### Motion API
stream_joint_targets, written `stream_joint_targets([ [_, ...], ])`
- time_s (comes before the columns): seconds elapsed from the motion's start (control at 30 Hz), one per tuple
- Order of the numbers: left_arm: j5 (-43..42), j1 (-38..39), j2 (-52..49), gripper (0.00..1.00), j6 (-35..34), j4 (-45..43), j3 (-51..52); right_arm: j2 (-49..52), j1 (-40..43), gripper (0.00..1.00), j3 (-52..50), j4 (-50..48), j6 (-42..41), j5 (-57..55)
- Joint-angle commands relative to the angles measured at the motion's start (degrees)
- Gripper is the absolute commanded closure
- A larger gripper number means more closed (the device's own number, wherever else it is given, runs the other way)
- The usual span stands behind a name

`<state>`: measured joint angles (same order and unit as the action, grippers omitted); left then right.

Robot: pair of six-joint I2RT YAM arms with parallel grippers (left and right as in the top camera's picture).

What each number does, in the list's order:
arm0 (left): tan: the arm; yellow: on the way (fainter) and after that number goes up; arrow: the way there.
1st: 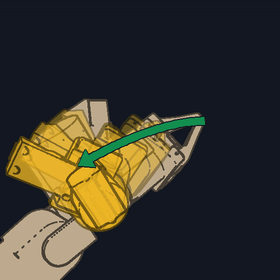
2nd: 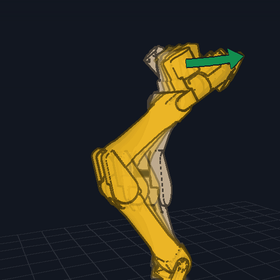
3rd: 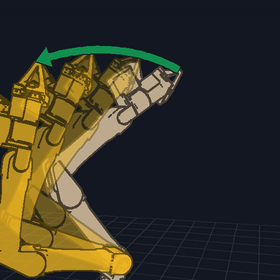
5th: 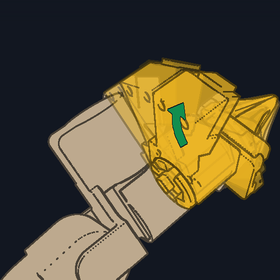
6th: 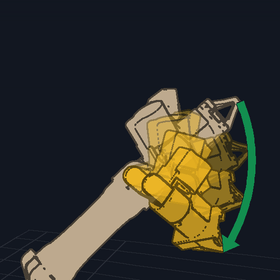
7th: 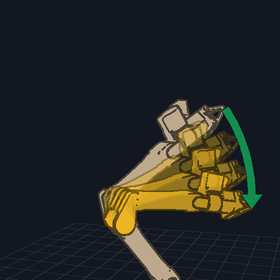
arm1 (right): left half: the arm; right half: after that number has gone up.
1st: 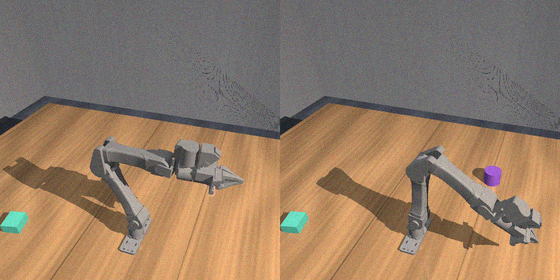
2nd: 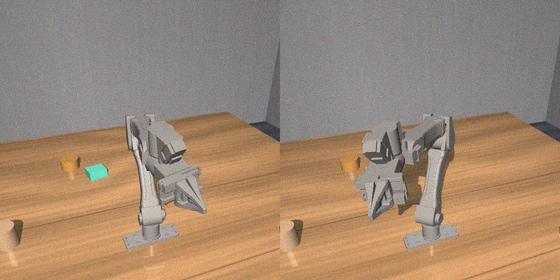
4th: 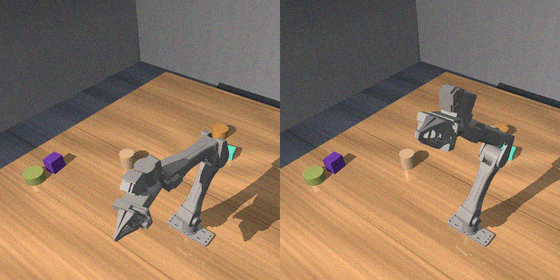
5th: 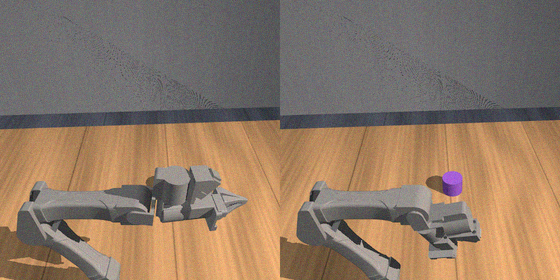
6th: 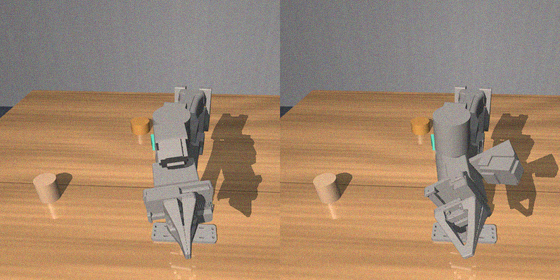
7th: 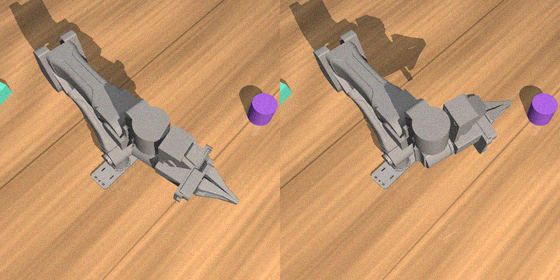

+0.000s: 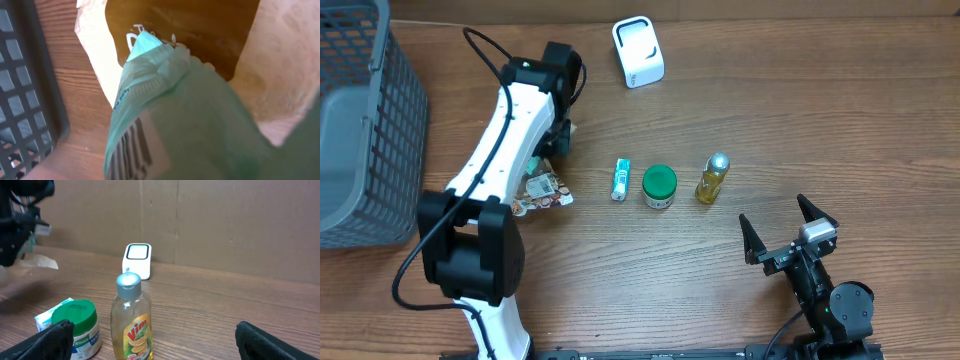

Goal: Scan the item barcode
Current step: 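Lift the bread bag out and carry it forward left of the tissue pack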

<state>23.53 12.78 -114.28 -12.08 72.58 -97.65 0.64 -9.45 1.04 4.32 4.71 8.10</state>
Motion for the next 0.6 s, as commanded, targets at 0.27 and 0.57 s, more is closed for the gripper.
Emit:
stream_joint_targets([
  [0.27, 9.07, 0.28, -2.73, 0.84, 10.4, -15.19, 12.74, -0.39, 0.2, 0.0, -0.55, -0.15, 0.17, -0.55],
  [0.57, 9.7, 0.24, -2.73, 0.66, 10.4, -17.03, 13.27, -0.39, 0.2, 0.0, -0.55, -0.15, 0.17, -0.55],
])
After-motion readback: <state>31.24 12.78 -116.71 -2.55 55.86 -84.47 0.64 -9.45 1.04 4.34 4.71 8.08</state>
